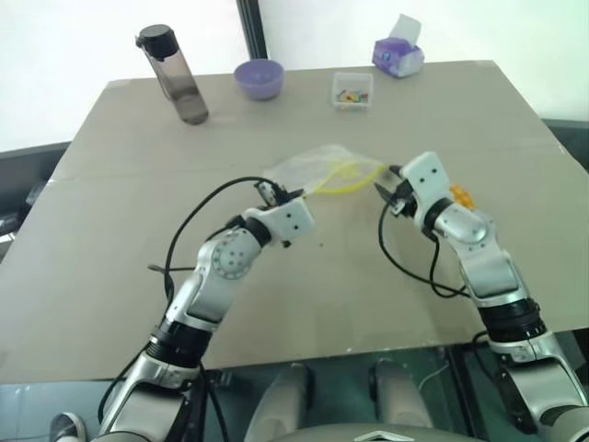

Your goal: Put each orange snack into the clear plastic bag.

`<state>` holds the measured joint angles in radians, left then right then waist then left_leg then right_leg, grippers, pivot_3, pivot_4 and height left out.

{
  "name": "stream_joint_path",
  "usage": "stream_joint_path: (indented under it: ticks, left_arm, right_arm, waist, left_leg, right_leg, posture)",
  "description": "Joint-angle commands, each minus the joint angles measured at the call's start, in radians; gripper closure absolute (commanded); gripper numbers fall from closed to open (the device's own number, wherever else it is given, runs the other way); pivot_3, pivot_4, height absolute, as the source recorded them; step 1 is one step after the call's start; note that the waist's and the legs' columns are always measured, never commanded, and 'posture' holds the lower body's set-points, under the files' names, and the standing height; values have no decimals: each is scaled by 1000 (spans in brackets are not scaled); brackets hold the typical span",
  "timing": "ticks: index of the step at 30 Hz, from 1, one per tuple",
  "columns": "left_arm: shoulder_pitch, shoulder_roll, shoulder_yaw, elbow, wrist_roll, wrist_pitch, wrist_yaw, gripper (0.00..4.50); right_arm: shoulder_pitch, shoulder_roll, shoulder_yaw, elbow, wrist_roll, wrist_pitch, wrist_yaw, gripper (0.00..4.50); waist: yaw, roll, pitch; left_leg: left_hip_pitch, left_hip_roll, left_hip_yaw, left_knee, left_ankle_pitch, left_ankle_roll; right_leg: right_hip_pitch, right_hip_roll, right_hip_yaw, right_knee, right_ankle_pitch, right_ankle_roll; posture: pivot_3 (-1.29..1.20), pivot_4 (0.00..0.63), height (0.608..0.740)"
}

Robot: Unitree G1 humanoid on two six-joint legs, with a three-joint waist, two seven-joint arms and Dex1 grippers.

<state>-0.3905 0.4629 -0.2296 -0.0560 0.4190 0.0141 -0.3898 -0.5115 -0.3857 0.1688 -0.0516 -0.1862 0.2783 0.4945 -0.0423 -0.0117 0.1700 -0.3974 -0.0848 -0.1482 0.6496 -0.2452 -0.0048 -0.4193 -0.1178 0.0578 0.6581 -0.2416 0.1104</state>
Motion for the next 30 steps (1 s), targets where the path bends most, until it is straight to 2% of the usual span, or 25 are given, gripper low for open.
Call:
stream_joint_path:
  ticks: [1,2,3,13,14,15,16,18,19,20,23,26,30]
  left_arm:
    - [-26,-9,9,-1,-12,-13,2,4295]
    - [-28,-12,4,0,-11,-17,0,4295]
    - [-31,-15,0,1,-10,-21,-1,4295]
    - [-25,-30,-39,-16,-18,-60,-36,4295]
    - [-23,-34,-44,-20,-19,-65,-39,4295]
    - [-21,-35,-46,-22,-18,-67,-40,4295]
    - [-21,-37,-47,-24,-18,-69,-40,4295]
    - [-23,-39,-48,-24,-17,-71,-41,4295]
    - [-22,-39,-48,-24,-17,-72,-41,4295]
    - [-21,-39,-48,-25,-17,-72,-41,4295]
    - [-17,-41,-50,-27,-16,-72,-41,4295]
    - [-20,-42,-50,-23,-13,-70,-39,4295]
    - [-20,-37,-39,-17,-4,-61,-26,4295]
  right_arm:
    - [-16,-1,4,-52,8,-56,5,3884]
    - [-19,5,13,-47,5,-61,3,4384]
    - [-27,13,20,-37,2,-66,0,4453]
    - [-103,43,62,115,-13,-124,-2,4453]
    - [-115,29,92,144,-49,-152,3,4453]
    - [-122,9,128,173,-90,-184,12,4076]
    - [-128,-8,157,202,-128,-219,9,3969]
    - [-138,-25,182,240,-172,-268,-11,3259]
    - [-144,-28,188,255,-184,-284,-21,2751]
    - [-152,-32,196,270,-201,-304,-30,2503]
    - [-163,-46,216,310,-251,-362,-55,985]
    - [-153,-50,203,307,-256,-380,-64,54]
    - [-94,-65,148,201,-174,-353,8,54]
  waist:
    - [-1,0,0]
    - [-1,0,0]
    - [0,0,0]
    - [1,0,0]
    - [1,0,0]
    - [0,0,0]
    - [-1,0,0]
    - [0,0,0]
    - [0,0,0]
    - [0,0,0]
    - [-1,0,0]
    - [0,0,0]
    - [1,0,0]
  left_leg:
    - [0,0,0,0,0,0]
    - [0,0,0,0,0,0]
    - [0,0,0,0,0,0]
    - [0,0,0,0,0,0]
    - [0,0,0,0,0,0]
    - [0,0,0,1,0,0]
    - [0,0,0,0,0,0]
    - [0,0,0,1,0,0]
    - [0,0,0,1,0,0]
    - [0,0,0,1,0,0]
    - [0,0,1,1,0,0]
    - [0,0,0,1,0,0]
    - [0,0,0,1,0,0]
  right_leg:
    - [0,0,0,0,0,0]
    - [0,1,0,0,0,0]
    - [0,1,0,0,0,0]
    - [0,0,0,0,0,0]
    - [0,0,0,0,0,0]
    - [0,0,0,0,0,0]
    - [0,0,1,0,0,0]
    - [0,0,0,0,0,0]
    - [0,1,0,0,0,0]
    - [0,1,0,0,0,0]
    - [0,0,1,0,0,0]
    - [0,1,1,0,0,0]
    - [0,0,1,0,0,0]
  posture:
    - [0,150,739]
    - [0,150,739]
    - [0,150,739]
    - [0,150,739]
    - [0,150,739]
    - [0,150,739]
    - [0,150,739]
    - [0,150,739]
    - [0,150,739]
    - [0,150,739]
    - [0,150,739]
    - [0,150,739]
    - [0,150,739]
